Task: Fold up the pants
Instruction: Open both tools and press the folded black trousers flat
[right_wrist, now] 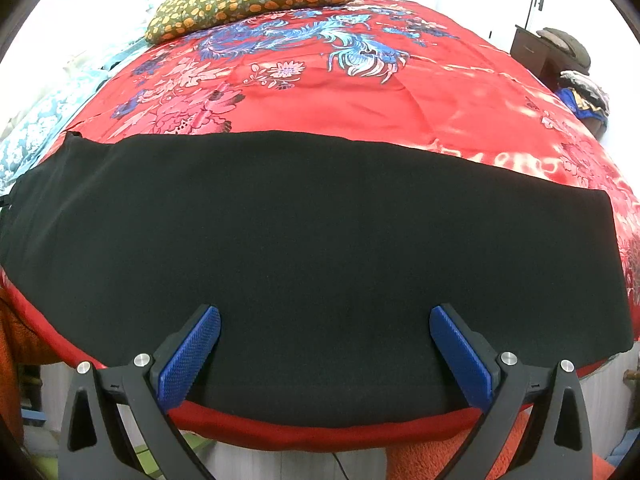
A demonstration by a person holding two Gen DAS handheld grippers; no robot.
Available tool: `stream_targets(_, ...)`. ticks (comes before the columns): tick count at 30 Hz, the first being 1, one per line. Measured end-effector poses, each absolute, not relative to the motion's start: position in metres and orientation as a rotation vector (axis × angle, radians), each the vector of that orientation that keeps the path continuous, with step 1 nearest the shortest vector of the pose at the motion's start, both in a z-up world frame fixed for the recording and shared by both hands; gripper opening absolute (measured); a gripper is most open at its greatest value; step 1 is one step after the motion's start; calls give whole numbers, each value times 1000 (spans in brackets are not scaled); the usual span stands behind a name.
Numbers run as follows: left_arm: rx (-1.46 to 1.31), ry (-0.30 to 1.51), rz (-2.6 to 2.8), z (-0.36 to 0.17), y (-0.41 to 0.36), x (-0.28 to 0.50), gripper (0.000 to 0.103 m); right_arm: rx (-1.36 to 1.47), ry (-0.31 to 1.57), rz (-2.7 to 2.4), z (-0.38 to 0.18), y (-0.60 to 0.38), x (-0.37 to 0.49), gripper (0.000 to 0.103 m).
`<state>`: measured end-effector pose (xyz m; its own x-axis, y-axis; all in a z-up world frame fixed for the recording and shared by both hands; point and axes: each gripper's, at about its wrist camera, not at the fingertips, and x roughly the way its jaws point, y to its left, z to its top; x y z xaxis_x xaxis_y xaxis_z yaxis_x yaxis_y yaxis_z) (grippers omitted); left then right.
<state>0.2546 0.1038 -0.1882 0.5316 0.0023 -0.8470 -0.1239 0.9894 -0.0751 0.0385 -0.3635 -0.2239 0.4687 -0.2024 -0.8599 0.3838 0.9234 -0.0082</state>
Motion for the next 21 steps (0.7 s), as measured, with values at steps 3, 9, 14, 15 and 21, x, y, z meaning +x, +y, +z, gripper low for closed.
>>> stream_targets(3,-137,1011,77,-189,104,255,100,195,1021,-362,-224,-364,38,103)
stream_targets(9,-140,1018,81,-190,103,256,100,192,1014,-364,-224,-364,37,103)
stream_targets(14,-136,1021,81,-191,99,258,100,189,1005,-364,-224,-363,36,103)
stream_targets(15,-136,1023,81,-191,99,258,100,188,1004,-364,-225,-363,36,103)
stream_targets(21,-130,1022,76,-192,94,260,100,187,1003,-364,-224,-363,36,103)
